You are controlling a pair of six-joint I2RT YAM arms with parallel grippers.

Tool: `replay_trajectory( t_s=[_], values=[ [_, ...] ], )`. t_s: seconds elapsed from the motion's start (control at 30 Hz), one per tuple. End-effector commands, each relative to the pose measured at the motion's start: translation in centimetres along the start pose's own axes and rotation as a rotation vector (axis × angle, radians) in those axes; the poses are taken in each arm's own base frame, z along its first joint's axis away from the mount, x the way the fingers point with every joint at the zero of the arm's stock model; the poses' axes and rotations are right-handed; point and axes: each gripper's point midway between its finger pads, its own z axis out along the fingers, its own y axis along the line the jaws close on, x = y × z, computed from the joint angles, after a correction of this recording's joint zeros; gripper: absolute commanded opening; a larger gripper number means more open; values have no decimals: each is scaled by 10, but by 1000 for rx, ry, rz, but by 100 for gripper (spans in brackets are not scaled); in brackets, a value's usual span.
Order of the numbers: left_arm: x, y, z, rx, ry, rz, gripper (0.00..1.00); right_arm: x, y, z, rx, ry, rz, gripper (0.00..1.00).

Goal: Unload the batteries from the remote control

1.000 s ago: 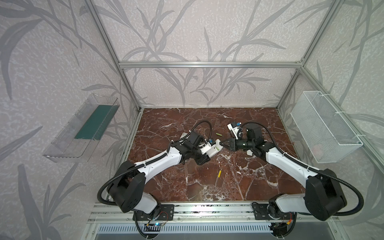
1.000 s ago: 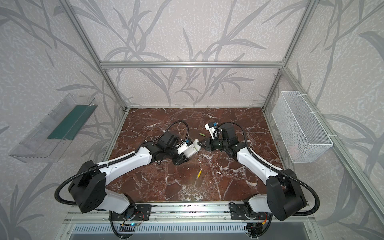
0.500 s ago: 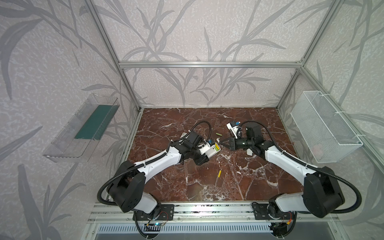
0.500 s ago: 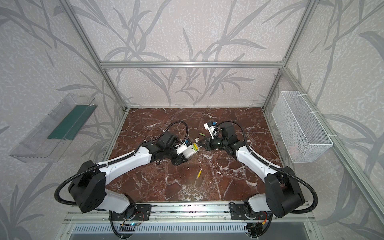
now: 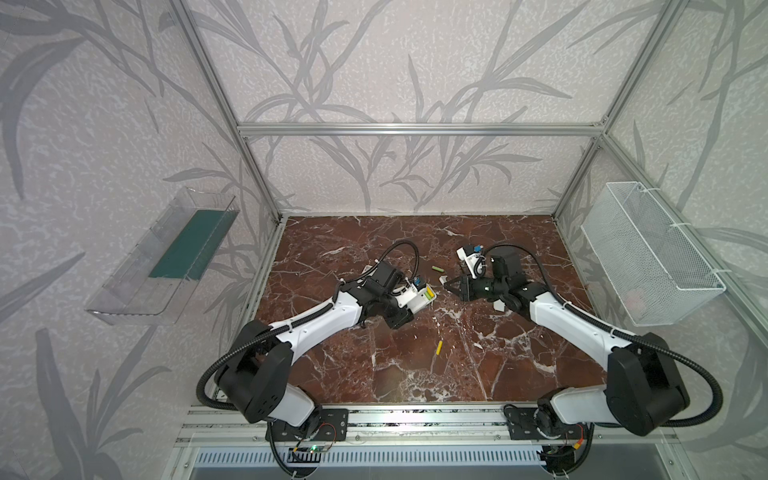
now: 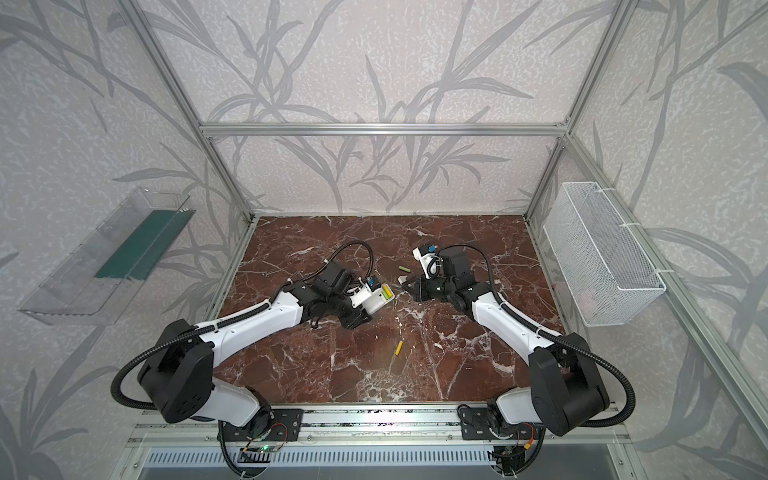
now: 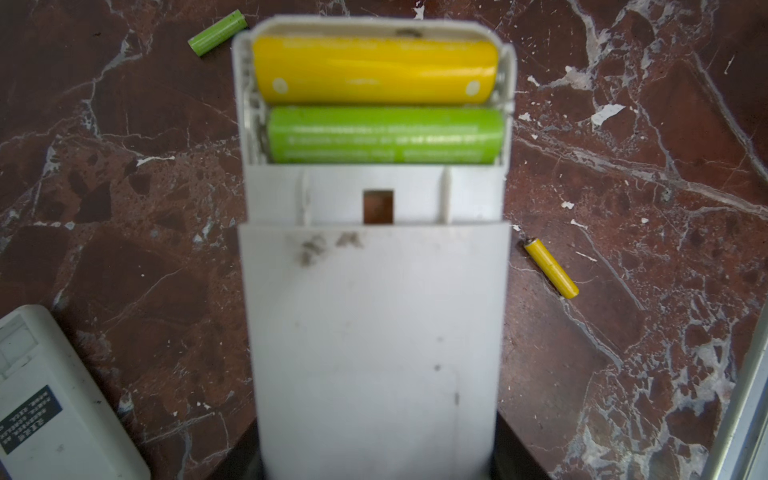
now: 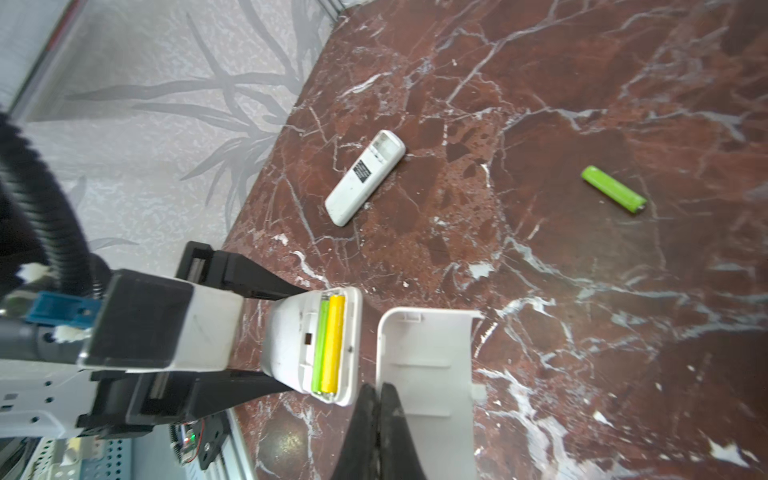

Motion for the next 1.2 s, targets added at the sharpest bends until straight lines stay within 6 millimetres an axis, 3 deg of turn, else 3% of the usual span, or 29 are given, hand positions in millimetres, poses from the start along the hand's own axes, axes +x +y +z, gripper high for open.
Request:
replay_trajectory(
  t_s=[0.0, 0.23, 0.5, 0.6, 0.87, 1.17],
  values=[
    [9, 3, 4, 6, 63, 34, 0, 29, -43, 5, 172, 60, 47, 0],
    [18, -3, 15, 63, 137, 48, 0, 68, -87, 21, 301, 145, 112, 0],
    [26, -7, 20, 92, 168, 72, 0, 89, -109, 38, 332, 186, 164, 0],
    [30, -9, 23, 107, 186, 87, 0, 90, -110, 41, 329, 187, 169, 1],
    [42, -5, 33, 96, 274, 135, 0, 79, -98, 37, 288, 150, 141, 24],
    [52, 3, 45, 77, 356, 155, 1, 48, -73, 12, 267, 54, 62, 36]
  ],
)
